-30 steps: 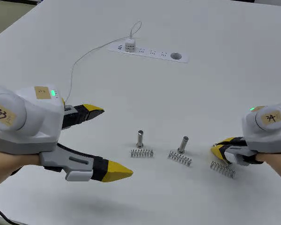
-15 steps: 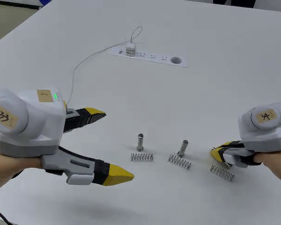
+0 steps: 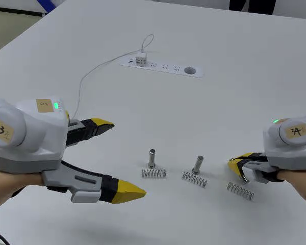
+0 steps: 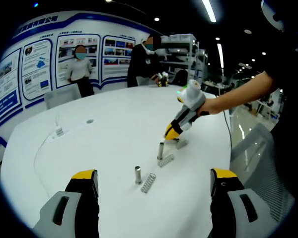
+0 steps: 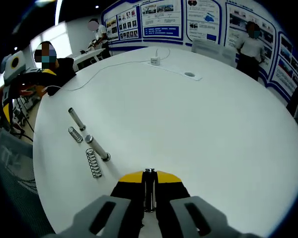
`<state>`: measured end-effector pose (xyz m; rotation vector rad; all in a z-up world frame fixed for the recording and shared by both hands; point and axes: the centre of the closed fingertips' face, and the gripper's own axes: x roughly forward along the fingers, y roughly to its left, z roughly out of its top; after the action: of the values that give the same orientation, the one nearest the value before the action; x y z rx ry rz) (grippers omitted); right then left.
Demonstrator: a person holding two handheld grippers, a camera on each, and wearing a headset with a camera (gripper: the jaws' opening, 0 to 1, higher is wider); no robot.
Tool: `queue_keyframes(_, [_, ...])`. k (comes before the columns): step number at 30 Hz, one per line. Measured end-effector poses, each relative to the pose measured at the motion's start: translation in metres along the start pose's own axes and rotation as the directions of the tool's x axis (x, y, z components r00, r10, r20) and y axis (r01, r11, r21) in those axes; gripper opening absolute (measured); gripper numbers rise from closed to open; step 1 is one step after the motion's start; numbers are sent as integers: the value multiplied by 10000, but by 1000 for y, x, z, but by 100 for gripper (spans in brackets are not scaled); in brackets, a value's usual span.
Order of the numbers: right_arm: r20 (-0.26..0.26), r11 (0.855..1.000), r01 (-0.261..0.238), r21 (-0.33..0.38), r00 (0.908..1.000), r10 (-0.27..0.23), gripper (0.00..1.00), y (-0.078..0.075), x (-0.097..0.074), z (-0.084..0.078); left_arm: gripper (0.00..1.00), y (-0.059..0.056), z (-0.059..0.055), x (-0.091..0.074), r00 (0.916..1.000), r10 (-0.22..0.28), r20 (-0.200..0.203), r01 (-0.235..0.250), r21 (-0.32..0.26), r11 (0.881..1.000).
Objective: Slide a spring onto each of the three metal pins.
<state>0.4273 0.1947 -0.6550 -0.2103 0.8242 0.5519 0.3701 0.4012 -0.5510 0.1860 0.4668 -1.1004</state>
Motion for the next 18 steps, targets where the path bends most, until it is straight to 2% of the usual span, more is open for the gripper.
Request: queue_keyframes(18, [857,9999,-48,-91,9963,55,7,2,-12,8,96,-2,5,-5,9999,50,147,-52,135,9999])
